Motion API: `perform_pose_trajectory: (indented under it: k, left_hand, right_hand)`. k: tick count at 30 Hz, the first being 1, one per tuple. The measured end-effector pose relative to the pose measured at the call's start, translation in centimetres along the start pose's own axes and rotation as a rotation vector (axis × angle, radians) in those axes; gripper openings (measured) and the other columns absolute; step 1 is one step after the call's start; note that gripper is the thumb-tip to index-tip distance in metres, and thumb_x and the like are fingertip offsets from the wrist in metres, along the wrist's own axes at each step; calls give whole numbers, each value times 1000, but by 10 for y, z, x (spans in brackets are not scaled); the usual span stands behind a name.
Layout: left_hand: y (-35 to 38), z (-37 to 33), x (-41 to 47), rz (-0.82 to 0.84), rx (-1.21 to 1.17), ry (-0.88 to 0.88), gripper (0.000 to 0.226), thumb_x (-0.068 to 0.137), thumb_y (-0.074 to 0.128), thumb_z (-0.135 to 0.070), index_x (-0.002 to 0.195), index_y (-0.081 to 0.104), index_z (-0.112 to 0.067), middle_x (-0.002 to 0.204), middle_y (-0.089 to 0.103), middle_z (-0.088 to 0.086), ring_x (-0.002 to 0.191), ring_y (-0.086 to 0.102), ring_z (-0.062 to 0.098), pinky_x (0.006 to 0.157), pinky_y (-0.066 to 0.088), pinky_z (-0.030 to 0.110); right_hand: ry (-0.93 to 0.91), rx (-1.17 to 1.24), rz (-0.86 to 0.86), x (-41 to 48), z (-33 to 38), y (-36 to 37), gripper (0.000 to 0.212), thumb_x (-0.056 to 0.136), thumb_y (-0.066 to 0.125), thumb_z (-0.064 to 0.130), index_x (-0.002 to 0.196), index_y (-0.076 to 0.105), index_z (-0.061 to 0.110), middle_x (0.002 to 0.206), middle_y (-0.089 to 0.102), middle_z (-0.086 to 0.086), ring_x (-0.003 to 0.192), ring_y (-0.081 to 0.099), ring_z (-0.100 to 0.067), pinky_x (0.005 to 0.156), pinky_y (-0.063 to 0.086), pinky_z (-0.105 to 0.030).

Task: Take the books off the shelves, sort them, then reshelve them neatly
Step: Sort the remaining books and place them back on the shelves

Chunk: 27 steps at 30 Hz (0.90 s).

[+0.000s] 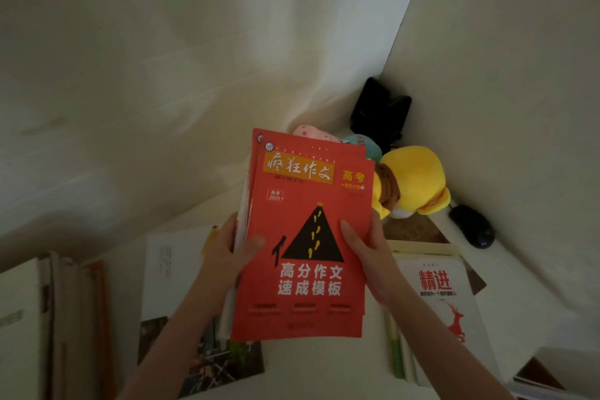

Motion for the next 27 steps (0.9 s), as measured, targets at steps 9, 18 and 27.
perform_pose_trajectory:
  k: [9, 18, 27]
  left_hand:
    - [14, 8, 3, 27, 85, 117, 65, 55, 89, -36, 108, 51, -31, 91, 66, -31, 84, 64, -8, 63, 50, 9]
    - [52, 34, 3, 166, 87, 89, 44, 72, 78, -6, 104, 53, -24, 98, 66, -5, 83, 66, -4, 63, 51, 12]
    - [57, 48, -3, 195, 52, 88, 60, 69, 81, -3, 113, 48, -28, 108, 62, -6, 98, 62, -6, 72, 49, 9]
  right_hand:
    - [-224, -36, -57, -22, 22, -22, 57, 75, 77, 10, 122, 49, 26, 103, 71, 9, 93, 70, -14, 68, 56, -24]
    - [-147, -54, -173, -34, -30, -56, 39, 80, 66, -8, 110, 59, 16, 100, 74, 1, 93, 70, -22, 70, 56, -25]
    - [-152, -182, -115, -34, -20, -65, 44, 65, 81, 8, 105, 64, 8, 95, 74, -5, 88, 71, -20, 73, 57, -29]
Point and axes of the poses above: each hand's wrist, its own x-axis towards the middle knuckle, its own y-axis out of the palm, z = x × y, the point moved 7 cm from there along x, towards the middle knuckle
